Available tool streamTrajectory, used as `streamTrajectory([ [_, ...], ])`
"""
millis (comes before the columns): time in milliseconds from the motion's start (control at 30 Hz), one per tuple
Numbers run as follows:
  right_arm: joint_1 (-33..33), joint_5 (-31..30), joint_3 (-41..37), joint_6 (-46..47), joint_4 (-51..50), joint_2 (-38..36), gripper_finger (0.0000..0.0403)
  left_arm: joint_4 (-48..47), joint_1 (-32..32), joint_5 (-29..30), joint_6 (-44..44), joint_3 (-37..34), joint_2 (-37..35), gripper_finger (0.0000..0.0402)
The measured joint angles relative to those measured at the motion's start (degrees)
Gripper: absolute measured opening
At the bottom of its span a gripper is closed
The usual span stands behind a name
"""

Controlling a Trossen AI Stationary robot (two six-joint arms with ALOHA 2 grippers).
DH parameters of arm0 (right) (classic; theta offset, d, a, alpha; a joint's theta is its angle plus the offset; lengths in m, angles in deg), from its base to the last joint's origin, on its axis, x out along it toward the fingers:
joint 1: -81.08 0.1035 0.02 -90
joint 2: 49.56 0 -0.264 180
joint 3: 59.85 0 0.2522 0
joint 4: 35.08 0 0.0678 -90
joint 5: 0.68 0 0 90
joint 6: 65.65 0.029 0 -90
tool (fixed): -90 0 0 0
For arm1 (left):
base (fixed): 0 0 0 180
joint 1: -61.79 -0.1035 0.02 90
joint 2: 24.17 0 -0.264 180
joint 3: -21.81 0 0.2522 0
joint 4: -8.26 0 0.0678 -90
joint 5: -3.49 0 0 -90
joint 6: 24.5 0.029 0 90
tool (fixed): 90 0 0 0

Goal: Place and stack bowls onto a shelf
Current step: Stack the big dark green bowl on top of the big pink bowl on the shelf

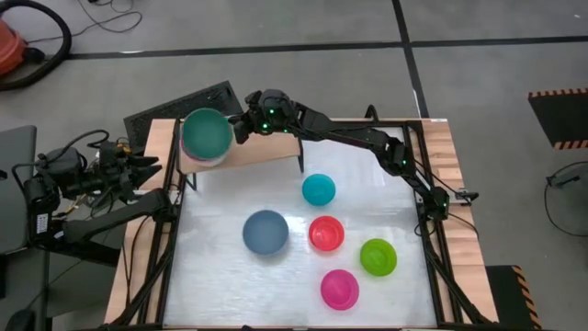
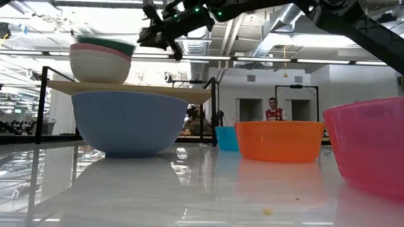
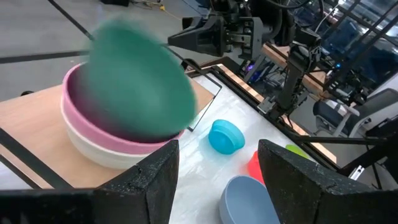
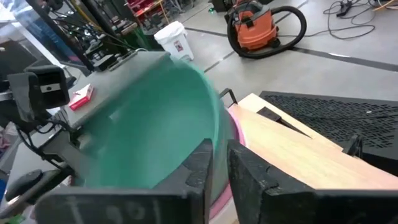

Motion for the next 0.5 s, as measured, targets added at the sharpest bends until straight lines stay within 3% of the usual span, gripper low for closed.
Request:
streamTrajectory([
  [300,-0.2,3.7,0.0,2.3,2.5,-0.2,0.0127,0.0,0.0,0.0,0.0,0.0,0.0,0.0204],
  [500,0.5,5.5,0.9,0.1,1.1,-4.8,0.0123,0.0,0.0,-0.9,-0.1,0.0,0.0,0.0204],
])
